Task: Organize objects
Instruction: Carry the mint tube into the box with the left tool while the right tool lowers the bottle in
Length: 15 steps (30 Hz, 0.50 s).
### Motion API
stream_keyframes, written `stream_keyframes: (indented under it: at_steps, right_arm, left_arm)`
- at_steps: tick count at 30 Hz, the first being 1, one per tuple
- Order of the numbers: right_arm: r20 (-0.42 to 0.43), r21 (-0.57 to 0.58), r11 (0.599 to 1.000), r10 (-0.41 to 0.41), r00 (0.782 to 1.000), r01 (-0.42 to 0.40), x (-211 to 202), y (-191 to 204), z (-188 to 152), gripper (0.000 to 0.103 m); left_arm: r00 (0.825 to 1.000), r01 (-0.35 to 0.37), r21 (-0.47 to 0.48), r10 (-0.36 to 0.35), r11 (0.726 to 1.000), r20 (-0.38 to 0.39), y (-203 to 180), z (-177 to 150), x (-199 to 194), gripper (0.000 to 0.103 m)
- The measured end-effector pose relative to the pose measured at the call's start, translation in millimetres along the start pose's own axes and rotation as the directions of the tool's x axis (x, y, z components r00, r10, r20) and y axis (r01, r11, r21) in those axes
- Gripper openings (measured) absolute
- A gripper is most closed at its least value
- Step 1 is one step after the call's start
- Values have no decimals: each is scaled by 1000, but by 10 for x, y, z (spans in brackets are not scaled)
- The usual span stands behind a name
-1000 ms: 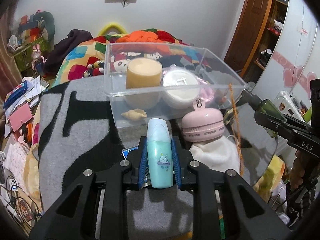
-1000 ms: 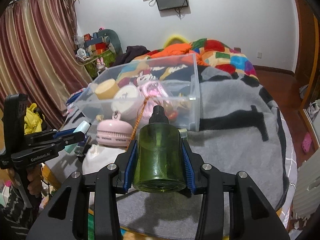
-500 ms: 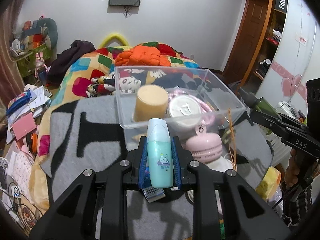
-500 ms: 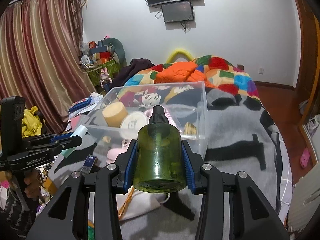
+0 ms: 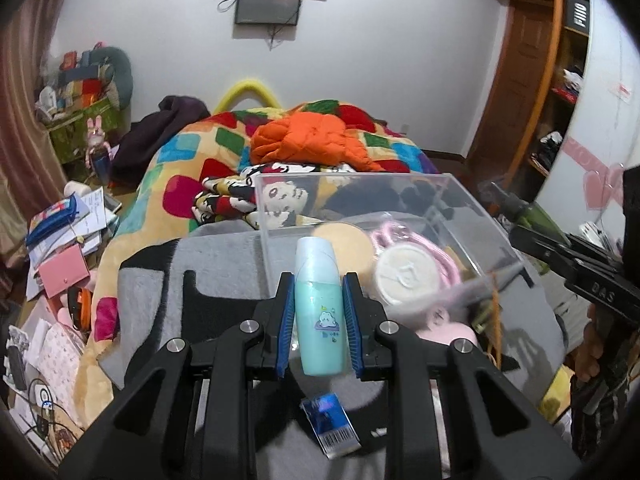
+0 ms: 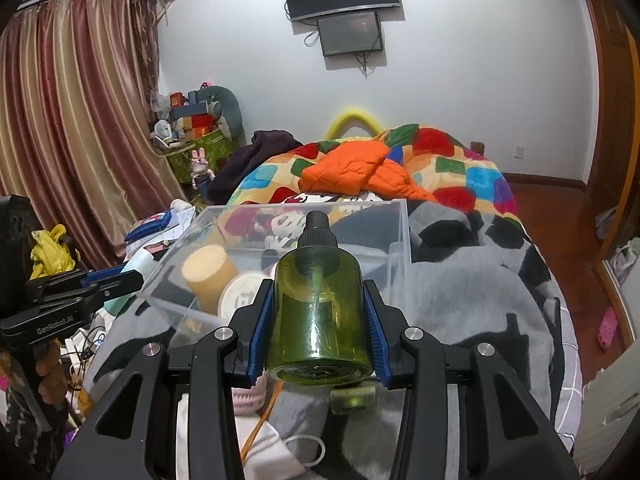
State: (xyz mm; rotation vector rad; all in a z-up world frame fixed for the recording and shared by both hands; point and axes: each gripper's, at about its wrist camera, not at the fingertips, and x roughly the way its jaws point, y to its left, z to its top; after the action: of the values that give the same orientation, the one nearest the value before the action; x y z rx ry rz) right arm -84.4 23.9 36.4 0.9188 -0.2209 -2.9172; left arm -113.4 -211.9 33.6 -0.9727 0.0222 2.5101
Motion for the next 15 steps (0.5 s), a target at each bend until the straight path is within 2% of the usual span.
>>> stream_keyframes:
  at_steps: [15]
  right_arm:
    - [-62, 26, 999, -24, 998, 25, 495, -139, 99, 38]
  left_arm:
    - [1000, -6, -52, 5, 999, -19, 158, 141, 265, 23]
